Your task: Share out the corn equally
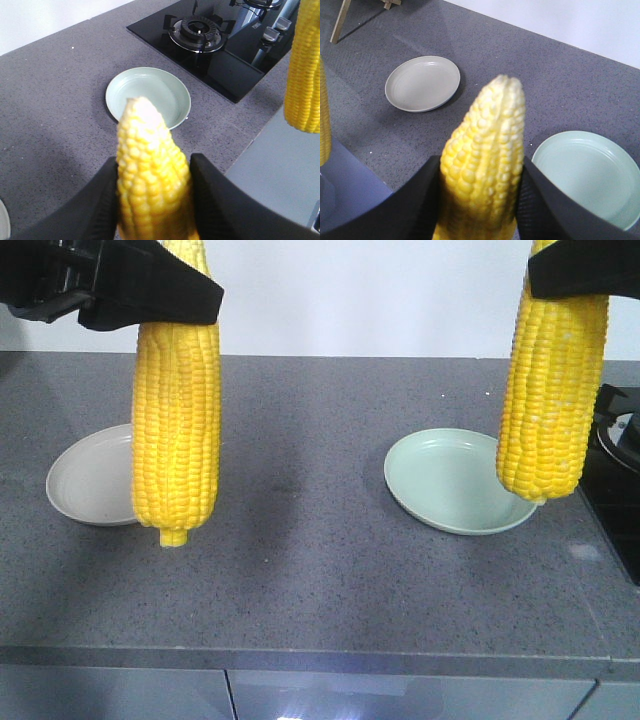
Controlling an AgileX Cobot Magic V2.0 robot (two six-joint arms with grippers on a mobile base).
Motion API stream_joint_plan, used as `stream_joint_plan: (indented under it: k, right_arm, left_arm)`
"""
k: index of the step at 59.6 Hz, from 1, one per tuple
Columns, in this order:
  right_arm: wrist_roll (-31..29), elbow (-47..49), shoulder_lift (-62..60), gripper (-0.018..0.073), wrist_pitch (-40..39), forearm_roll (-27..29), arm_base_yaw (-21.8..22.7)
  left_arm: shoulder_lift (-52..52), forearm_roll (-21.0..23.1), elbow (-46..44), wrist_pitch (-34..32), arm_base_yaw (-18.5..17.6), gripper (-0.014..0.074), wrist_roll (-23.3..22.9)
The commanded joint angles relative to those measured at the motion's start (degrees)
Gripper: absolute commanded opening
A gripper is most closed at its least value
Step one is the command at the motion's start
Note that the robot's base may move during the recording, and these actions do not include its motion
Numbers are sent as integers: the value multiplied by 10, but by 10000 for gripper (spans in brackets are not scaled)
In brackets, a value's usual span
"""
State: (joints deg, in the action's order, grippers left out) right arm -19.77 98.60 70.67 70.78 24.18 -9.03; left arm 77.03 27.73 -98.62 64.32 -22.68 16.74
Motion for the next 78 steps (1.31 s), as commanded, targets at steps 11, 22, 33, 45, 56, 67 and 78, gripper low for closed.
stream_joint_plan:
  k: [11,22,33,45,56,67,78]
  right_arm:
    - [-4,15,-10,-5,-35,16,5]
    - [-4,15,-10,-5,-35,16,5]
    - [-4,15,-10,-5,-35,16,5]
    - [-4,15,-10,-5,-35,16,5]
    - [-4,15,-10,-5,-35,16,5]
    - [-4,15,-10,-5,-35,16,5]
    - [-4,15,-10,-5,-35,16,5]
  left_arm:
    - [-17,20,-18,-32,-3,-6,-3]
    - [-17,20,-18,-32,-3,-6,-3]
    - [-17,20,-18,-32,-3,-6,-3]
    - [-17,20,-18,-32,-3,-6,-3]
    - [-17,20,-18,-32,-3,-6,-3]
    - [-17,20,-18,-32,-3,-6,-3]
    - [-17,20,-18,-32,-3,-6,-3]
